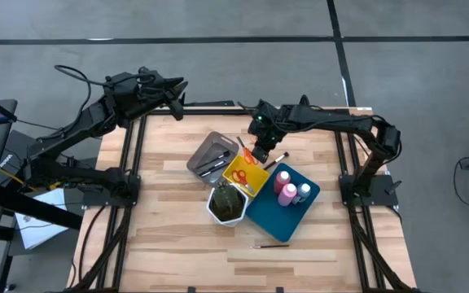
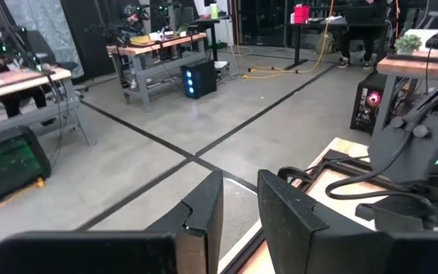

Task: Pick & Place Paint Supplies
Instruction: Put the orange scissors into the yellow bin

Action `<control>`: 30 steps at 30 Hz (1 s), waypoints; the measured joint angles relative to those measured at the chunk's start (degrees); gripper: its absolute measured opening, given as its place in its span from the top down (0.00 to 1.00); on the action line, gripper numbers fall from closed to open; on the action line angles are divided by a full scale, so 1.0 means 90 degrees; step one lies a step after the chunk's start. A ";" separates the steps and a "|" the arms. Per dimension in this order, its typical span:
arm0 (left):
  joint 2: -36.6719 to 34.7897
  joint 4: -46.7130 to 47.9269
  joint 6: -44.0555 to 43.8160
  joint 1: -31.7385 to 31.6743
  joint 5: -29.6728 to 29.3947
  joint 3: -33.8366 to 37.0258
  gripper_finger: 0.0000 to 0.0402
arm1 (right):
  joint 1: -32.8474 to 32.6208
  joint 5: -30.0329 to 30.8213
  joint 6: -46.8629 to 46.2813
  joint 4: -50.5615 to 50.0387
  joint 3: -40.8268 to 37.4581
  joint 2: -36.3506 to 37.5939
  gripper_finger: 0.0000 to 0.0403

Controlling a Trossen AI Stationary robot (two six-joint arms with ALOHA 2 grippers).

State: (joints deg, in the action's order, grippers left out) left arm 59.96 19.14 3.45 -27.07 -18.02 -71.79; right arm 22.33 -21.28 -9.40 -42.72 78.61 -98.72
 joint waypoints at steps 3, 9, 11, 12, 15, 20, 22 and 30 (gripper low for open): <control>0.0000 0.0000 0.0075 0.0000 0.0000 0.0000 0.81 | -0.0071 0.0060 -0.0176 0.0021 0.0000 0.0000 1.00; 0.0000 0.0006 0.0087 0.0000 0.0000 0.0000 0.81 | -0.0105 0.0235 -0.0627 0.0210 0.0000 0.0000 1.00; 0.0000 0.0007 0.0087 0.0000 0.0000 0.0000 0.81 | -0.0105 0.0260 -0.0730 0.0206 0.0000 0.0000 1.00; 0.0000 0.0010 0.0087 0.0000 0.0000 0.0000 0.81 | -0.0101 0.0288 -0.0817 0.0213 -0.0002 0.0000 1.00; 0.0000 0.0010 0.0087 0.0000 0.0000 0.0000 0.81 | -0.0093 0.0414 -0.1079 0.0231 -0.0056 0.0002 1.00; 0.0000 0.0015 0.0087 0.0000 0.0002 0.0000 0.81 | -0.0093 0.0573 -0.1634 0.0204 -0.0090 0.0002 1.00; 0.0000 0.0015 0.0087 0.0000 0.0002 0.0000 0.81 | -0.0104 0.0596 -0.1823 0.0207 -0.0090 0.0002 1.00; 0.0000 0.0017 0.0087 0.0000 0.0005 0.0000 0.81 | -0.0254 0.0872 -0.2320 0.0207 -0.0090 0.0002 1.00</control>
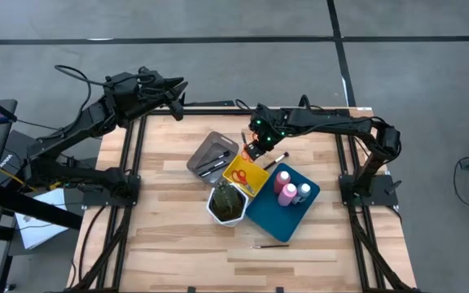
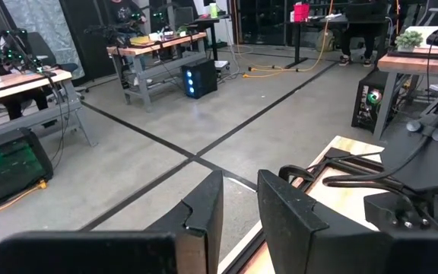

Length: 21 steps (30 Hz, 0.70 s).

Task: Pick & Place Paint Supplies
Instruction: Put the orange scissors into the yellow bin

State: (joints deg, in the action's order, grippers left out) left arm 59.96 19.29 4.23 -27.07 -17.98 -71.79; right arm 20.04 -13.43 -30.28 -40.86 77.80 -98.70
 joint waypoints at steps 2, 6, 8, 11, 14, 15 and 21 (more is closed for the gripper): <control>0.0000 0.0000 0.0000 0.0000 0.0000 0.0000 0.81 | -0.0059 0.0004 0.0000 -0.0003 0.0000 0.0000 1.00; 0.0000 0.0000 0.0000 0.0000 0.0002 0.0000 0.81 | -0.0159 0.0134 0.0007 -0.0021 0.0001 -0.0073 1.00; 0.0000 0.0000 0.0000 0.0000 0.0003 0.0000 0.81 | -0.0190 0.0152 0.0042 -0.0062 -0.0002 -0.0246 1.00; 0.0000 -0.0001 0.0000 0.0000 0.0015 0.0000 0.81 | -0.0188 0.0082 0.0267 0.0006 -0.0008 -0.0511 1.00; 0.0001 -0.0002 0.0000 0.0000 0.0014 0.0000 0.81 | -0.0220 -0.0021 0.0460 0.0012 -0.0004 -0.0658 1.00; 0.0001 -0.0002 0.0000 0.0000 0.0015 0.0000 0.81 | -0.0227 -0.0028 0.0470 0.0042 -0.0002 -0.0697 1.00; 0.0000 -0.0005 -0.0002 0.0000 0.0010 0.0000 0.81 | -0.0282 -0.0221 0.0766 -0.0055 0.0011 -0.0708 1.00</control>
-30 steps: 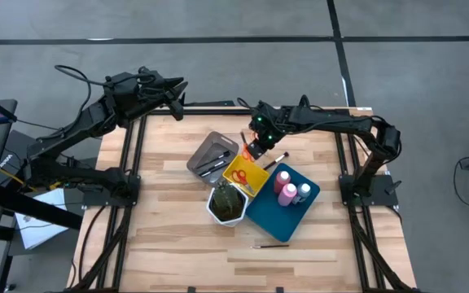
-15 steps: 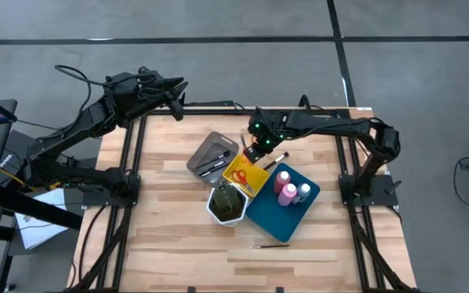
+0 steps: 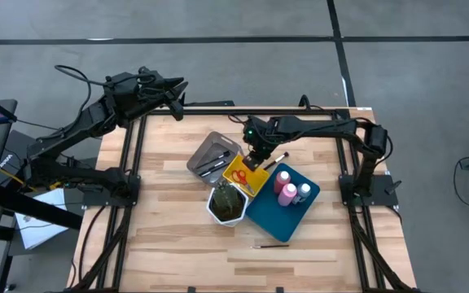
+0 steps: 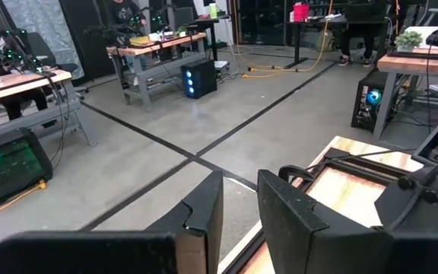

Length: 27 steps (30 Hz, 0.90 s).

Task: Pick & Place Paint Supplies
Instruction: Put the orange scissors into the yellow bin

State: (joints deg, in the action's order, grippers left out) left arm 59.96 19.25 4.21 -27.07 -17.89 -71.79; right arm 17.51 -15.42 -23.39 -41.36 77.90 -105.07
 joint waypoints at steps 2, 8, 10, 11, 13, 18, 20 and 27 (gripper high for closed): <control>0.0002 0.0000 0.0001 0.0000 -0.0004 0.0000 0.81 | -0.0019 -0.0004 0.0124 -0.0010 -0.0001 -0.0006 1.00; 0.0000 0.0000 0.0000 0.0000 -0.0015 0.0000 0.81 | -0.0052 -0.0173 0.0484 0.0004 -0.0001 -0.0007 1.00; 0.0000 0.0000 0.0000 0.0000 -0.0015 0.0000 0.81 | -0.0045 -0.0230 0.0649 -0.0001 -0.0001 -0.0053 1.00; 0.0001 0.0000 0.0000 0.0000 -0.0015 0.0000 0.81 | -0.0040 -0.0265 0.0720 -0.0007 -0.0001 -0.0098 1.00; 0.0001 -0.0001 0.0000 0.0000 -0.0015 0.0000 0.81 | -0.0040 -0.0288 0.0847 -0.0046 -0.0003 -0.0141 1.00; 0.0002 -0.0002 -0.0002 0.0000 -0.0015 0.0000 0.81 | -0.0108 -0.0299 0.0985 0.0015 -0.0004 -0.0127 1.00; 0.0001 -0.0002 -0.0008 0.0000 -0.0015 0.0000 0.81 | -0.0118 -0.0296 0.0986 0.0003 -0.0004 -0.0127 1.00; 0.0002 -0.0002 -0.0017 0.0000 -0.0012 0.0000 0.81 | -0.0194 -0.0207 0.1286 -0.0162 -0.0247 -0.0125 1.00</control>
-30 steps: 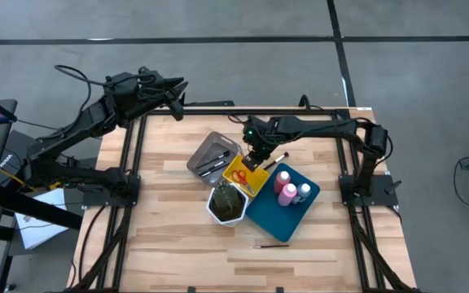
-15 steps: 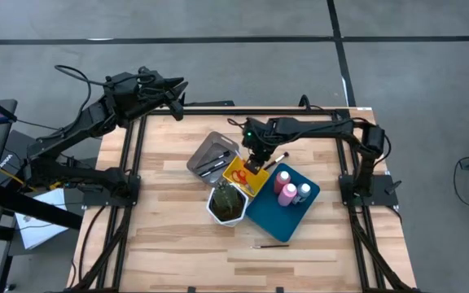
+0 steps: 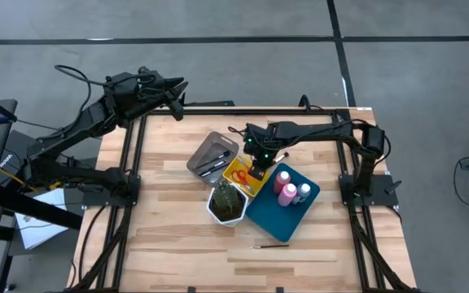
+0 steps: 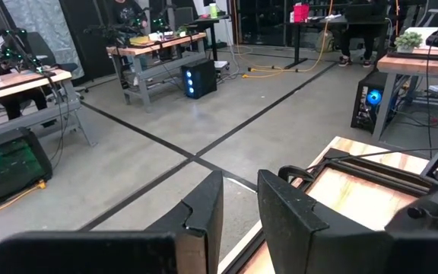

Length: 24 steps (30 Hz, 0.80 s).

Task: Pick & Place Paint Supplies
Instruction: Put the orange scissors into the yellow bin

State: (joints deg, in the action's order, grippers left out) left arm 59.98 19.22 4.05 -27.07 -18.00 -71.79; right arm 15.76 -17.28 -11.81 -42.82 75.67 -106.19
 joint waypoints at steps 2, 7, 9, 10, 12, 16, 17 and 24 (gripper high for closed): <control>-0.0002 0.0000 0.0000 0.0000 -0.0002 0.0000 0.81 | -0.0006 -0.0003 0.0028 0.0025 -0.0054 0.0000 1.00; -0.0002 0.0000 0.0000 0.0000 0.0000 0.0000 0.81 | 0.0003 0.0000 0.0126 0.0191 -0.0178 0.0000 1.00; 0.0000 -0.0002 -0.0002 0.0000 0.0000 0.0000 0.81 | 0.0006 0.0002 0.0130 0.0210 -0.0189 0.0000 1.00; 0.0000 -0.0002 -0.0002 0.0000 0.0000 0.0000 0.81 | 0.0008 -0.0001 0.0144 0.0199 -0.0193 0.0000 1.00; -0.0001 -0.0002 -0.0002 0.0000 0.0000 0.0000 0.81 | 0.0006 -0.0008 0.0180 0.0220 -0.0196 0.0000 1.00; 0.0000 -0.0002 -0.0002 0.0000 0.0000 0.0000 0.81 | 0.0011 -0.0024 0.0299 0.0222 -0.0196 0.0000 1.00; 0.0000 -0.0002 -0.0002 0.0000 0.0000 0.0000 0.81 | 0.0011 -0.0026 0.0316 0.0226 -0.0196 0.0000 1.00; 0.0000 -0.0012 -0.0002 0.0000 0.0000 0.0000 0.81 | 0.0013 0.0003 0.0460 0.0187 -0.0196 0.0000 1.00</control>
State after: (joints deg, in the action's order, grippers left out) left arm 59.99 19.11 4.03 -27.07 -18.00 -71.79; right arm 15.87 -17.26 -7.67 -41.14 73.91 -106.19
